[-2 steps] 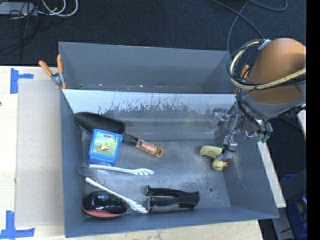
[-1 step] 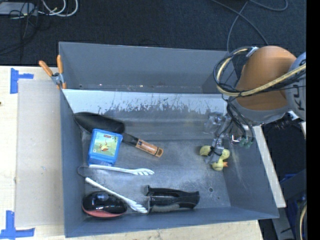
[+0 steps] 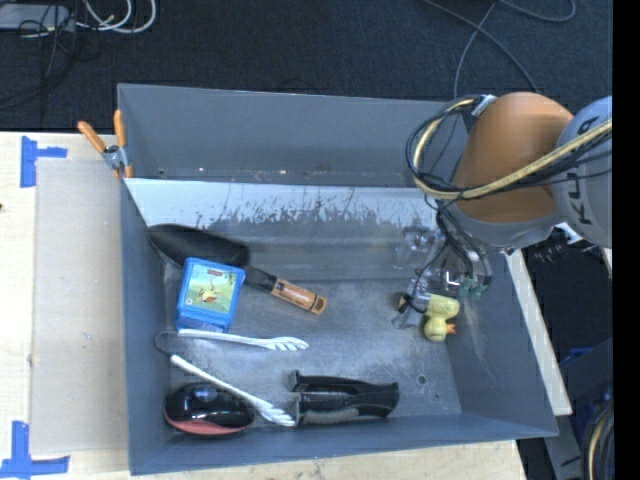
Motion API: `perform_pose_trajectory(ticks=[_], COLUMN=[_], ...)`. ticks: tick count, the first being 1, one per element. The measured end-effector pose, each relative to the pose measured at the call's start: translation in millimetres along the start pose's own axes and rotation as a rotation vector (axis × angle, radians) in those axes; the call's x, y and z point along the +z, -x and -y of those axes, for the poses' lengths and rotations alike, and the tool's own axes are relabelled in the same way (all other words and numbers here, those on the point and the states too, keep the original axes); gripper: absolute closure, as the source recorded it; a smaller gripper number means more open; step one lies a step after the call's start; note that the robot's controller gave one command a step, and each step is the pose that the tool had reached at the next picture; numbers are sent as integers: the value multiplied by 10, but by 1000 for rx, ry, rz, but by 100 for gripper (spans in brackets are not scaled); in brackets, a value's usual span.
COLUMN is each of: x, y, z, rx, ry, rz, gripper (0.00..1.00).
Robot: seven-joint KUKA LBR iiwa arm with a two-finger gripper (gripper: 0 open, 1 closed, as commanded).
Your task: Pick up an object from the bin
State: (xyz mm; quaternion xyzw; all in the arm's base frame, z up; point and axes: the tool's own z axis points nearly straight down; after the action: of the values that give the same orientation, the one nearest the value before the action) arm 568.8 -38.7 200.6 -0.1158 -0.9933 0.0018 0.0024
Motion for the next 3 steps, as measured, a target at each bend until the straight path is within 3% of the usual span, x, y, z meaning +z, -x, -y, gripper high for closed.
perform_pose_trajectory(ticks=[1,2,3], x=[103,285,-135], y=[-139,-436,-342], z=[-138,19,84], rx=[-27,40,-86], ry=[6,2,1], rz=[-1,1,3], gripper=[0,0,0])
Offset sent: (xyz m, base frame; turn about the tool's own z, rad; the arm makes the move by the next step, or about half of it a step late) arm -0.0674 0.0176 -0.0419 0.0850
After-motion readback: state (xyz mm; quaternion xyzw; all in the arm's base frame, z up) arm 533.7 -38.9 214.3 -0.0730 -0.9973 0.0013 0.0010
